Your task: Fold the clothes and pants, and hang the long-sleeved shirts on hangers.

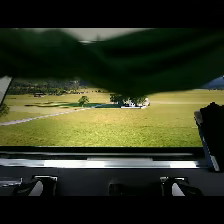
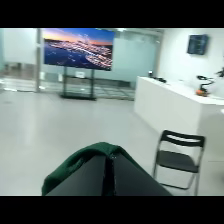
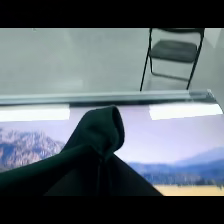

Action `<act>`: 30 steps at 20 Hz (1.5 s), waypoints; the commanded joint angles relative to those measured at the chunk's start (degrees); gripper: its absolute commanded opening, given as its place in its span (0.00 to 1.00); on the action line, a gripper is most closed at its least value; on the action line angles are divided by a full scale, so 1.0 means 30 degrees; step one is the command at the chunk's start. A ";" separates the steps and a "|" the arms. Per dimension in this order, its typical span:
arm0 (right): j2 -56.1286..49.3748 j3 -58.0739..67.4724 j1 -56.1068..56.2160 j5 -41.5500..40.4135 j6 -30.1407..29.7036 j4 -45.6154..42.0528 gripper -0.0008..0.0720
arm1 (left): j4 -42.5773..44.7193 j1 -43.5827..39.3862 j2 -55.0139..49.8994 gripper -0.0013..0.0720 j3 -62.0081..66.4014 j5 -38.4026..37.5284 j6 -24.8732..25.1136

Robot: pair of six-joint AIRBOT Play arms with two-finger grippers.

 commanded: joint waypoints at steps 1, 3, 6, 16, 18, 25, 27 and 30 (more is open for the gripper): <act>-0.0539 -0.1086 0.0022 0.5865 0.1880 -0.1632 0.06 | 0.3002 0.0525 0.0138 0.05 -0.1035 -0.1865 -0.0393; -0.1144 -0.3971 0.0022 0.6346 0.1989 -0.1494 0.06 | 0.3096 0.0503 0.0095 0.05 -0.3927 -0.2178 -0.0386; -0.1851 -0.9726 0.0022 0.2739 0.2178 -0.1450 0.07 | 0.2637 0.0495 0.0000 0.05 -1.0222 -0.1654 -0.0393; -0.6827 -1.7697 0.0022 -0.2543 0.3738 0.3657 0.07 | -0.1450 -0.2353 -0.4342 0.05 -2.1617 0.6200 -0.0393; -0.6805 -1.7690 0.0015 -0.2674 0.3300 0.3636 0.07 | -0.1450 -0.2594 -0.4991 0.05 -2.1624 0.6069 -0.0393; -0.6812 -1.6655 0.0022 -0.3672 0.3381 0.3009 0.07 | -0.1545 -0.2579 -0.4801 0.20 -2.1165 0.5005 -0.0372; -0.6790 -1.6604 0.0022 -0.3468 0.3373 0.3038 0.07 | -0.1348 -0.2237 -0.4809 0.99 -2.0444 0.3155 -0.0386; -0.6790 -1.6604 0.0022 -0.2616 0.3300 0.2965 0.07 | -0.1326 -0.0670 -0.4809 0.98 -1.9475 -0.2994 -0.0787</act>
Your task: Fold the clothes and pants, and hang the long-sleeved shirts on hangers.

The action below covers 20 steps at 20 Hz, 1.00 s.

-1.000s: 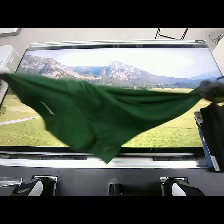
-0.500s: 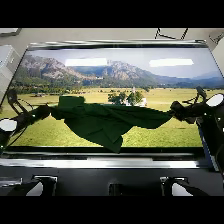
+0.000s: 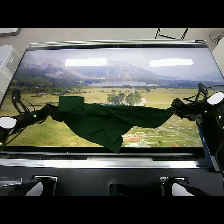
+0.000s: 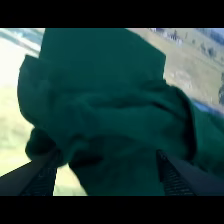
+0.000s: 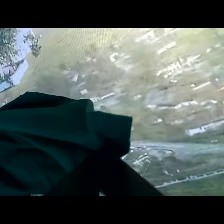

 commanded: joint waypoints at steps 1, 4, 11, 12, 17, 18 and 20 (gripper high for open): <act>-0.0015 0.0102 0.0022 0.0852 -0.0044 -0.0095 0.07 | 0.0342 0.1501 -0.0022 0.98 0.0729 -0.7184 -0.0780; -0.0015 0.0095 0.0022 0.1464 -0.0568 -0.0117 0.07 | 0.1566 0.1282 -0.0007 0.98 -0.0270 -1.0047 -0.1843; -0.0015 0.0095 0.0022 0.2324 -0.0831 -0.0109 0.07 | -0.5340 -0.5078 -0.0991 0.98 -0.4677 -0.2608 -0.1843; -0.0015 0.0095 0.0022 0.2361 -0.0823 -0.0109 0.07 | -0.6331 -0.6120 -0.1559 0.98 -0.4677 -0.1574 -0.1836; -0.0015 0.0095 0.0022 0.2667 -0.0831 -0.0109 0.07 | -0.8196 -0.9442 -0.4277 0.93 -0.4269 0.0954 -0.1851; -0.0015 0.0095 0.0022 0.2696 -0.0831 -0.0109 0.07 | -0.8196 -0.9639 -0.4561 0.78 -0.4167 0.1151 -0.1843; -0.0015 0.0095 0.0022 0.2688 -0.0831 -0.0109 0.07 | -0.8568 -0.9894 -0.4728 0.77 -0.4087 0.1778 -0.1909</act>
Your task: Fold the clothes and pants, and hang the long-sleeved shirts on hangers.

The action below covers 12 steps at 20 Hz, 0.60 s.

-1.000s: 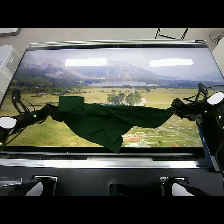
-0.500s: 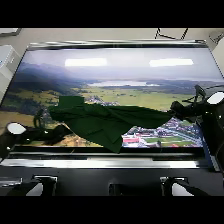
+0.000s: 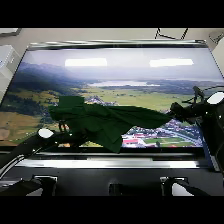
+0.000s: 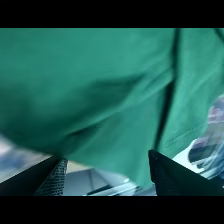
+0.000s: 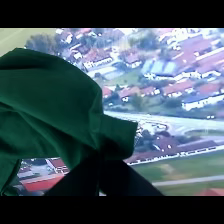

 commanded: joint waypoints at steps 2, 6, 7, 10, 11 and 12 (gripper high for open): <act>-0.0007 0.0015 0.0022 0.0066 -0.0015 0.0007 0.07 | -0.1013 -0.1362 -0.0765 0.61 0.0066 0.2076 -0.0044; -0.0007 0.0015 0.0022 -0.0007 -0.0007 0.0015 0.07 | -0.1770 -0.3330 -0.0758 0.07 0.0073 0.3300 -0.0102; -0.0007 0.0022 0.0022 -0.0007 -0.0015 0.0022 0.07 | -0.1749 -0.3577 -0.0736 0.05 0.0248 0.3279 0.0379; 0.0401 0.0255 0.0015 -0.0627 -0.0022 -0.0022 0.07 | -0.0452 -0.3031 0.0816 0.04 0.2237 0.1967 0.4532; 0.0736 0.0699 0.0015 -0.1078 -0.0015 -0.0022 0.07 | 0.1435 -0.2463 0.1916 0.04 0.3534 0.1173 0.4765; 0.1144 0.1457 0.0015 -0.1617 -0.0007 -0.0036 0.07 | 0.4029 -0.1639 0.3315 0.04 0.5384 0.0124 0.4677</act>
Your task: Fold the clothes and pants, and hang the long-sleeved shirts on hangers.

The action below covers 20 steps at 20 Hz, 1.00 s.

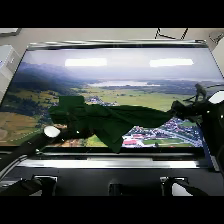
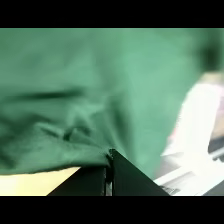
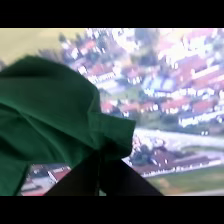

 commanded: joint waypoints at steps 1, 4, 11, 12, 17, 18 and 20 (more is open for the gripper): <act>0.1122 0.2142 0.0015 -0.1792 0.0036 -0.0007 0.07 | 0.6098 0.1945 0.3687 0.04 0.5129 -0.2725 0.1588; 0.2586 0.7592 0.0015 -0.4029 0.0029 -0.0066 0.07 | 0.9362 0.5566 0.6841 0.04 1.3580 -0.2528 -0.0313; 0.6492 1.4265 0.0015 -0.2047 0.0124 -0.2710 0.07 | 0.9267 1.1970 0.7526 0.05 2.4407 -0.6579 -0.3249; 0.6827 1.4265 0.0022 -0.1093 0.0124 -0.3133 0.07 | 0.9267 1.1948 0.7512 0.05 2.4407 -0.7155 -0.3242; 0.7329 1.4258 0.0022 0.2849 0.0117 -0.4204 0.07 | 0.9347 1.1948 0.7111 0.05 2.4400 -0.9734 -0.3177; 0.7169 1.4207 0.0022 0.4408 0.0131 -0.4240 0.07 | 0.9333 1.1948 0.6863 0.05 2.4312 -1.1344 -0.3177; 0.6652 1.3551 0.0022 0.7613 0.0488 -0.4146 0.07 | 0.9326 1.1948 0.6521 0.05 2.3081 -1.4345 -0.3169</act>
